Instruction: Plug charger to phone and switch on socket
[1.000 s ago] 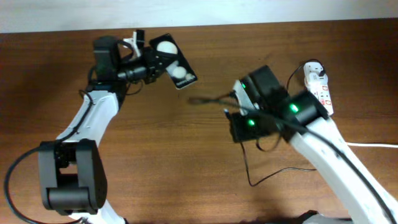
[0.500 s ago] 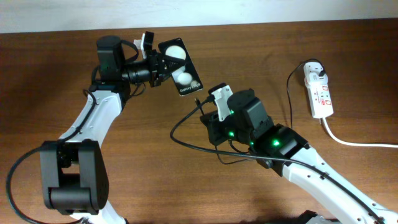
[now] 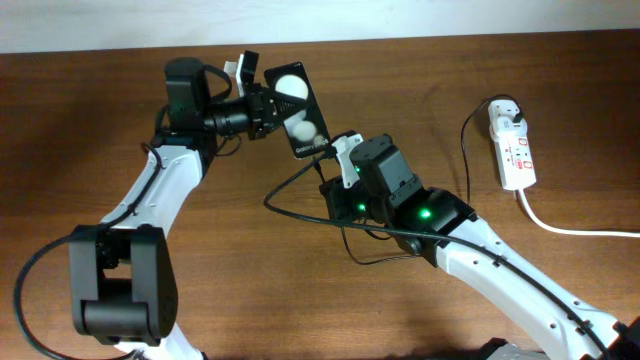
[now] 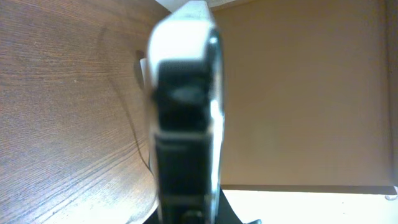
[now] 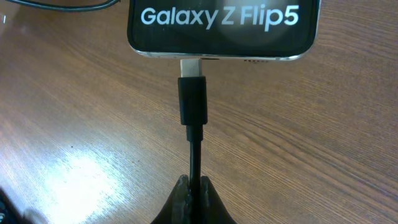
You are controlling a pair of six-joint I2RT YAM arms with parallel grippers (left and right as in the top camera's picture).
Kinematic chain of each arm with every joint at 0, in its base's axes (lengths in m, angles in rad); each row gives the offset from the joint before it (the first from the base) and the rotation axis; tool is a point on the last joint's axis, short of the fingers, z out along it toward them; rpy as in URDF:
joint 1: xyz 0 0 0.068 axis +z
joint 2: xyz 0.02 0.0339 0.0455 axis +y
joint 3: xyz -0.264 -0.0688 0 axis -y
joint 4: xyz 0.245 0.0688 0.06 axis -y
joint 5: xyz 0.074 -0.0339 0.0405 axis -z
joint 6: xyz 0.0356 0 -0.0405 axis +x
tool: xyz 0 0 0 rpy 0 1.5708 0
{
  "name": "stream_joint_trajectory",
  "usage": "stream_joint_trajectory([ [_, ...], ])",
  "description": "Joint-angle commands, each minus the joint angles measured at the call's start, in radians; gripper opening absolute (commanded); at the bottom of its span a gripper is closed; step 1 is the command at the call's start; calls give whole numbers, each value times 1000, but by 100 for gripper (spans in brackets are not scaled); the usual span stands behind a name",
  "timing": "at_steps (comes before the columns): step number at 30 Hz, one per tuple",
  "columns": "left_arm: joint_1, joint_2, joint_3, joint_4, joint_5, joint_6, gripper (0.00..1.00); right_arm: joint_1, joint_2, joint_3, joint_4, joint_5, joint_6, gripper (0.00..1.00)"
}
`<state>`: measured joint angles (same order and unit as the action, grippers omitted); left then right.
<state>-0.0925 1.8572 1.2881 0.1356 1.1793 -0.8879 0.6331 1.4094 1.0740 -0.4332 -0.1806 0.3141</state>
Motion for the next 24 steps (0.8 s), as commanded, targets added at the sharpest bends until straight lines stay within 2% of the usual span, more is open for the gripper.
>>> stream_joint_trajectory([
  [1,-3,-6,17,6,37,22,0,8,2,26,-5,9,-2,4],
  [21,-3,-6,17,6,82,23,0,8,2,26,26,45,43,4],
  [24,-3,-6,17,5,145,23,0,8,2,26,78,35,43,4],
])
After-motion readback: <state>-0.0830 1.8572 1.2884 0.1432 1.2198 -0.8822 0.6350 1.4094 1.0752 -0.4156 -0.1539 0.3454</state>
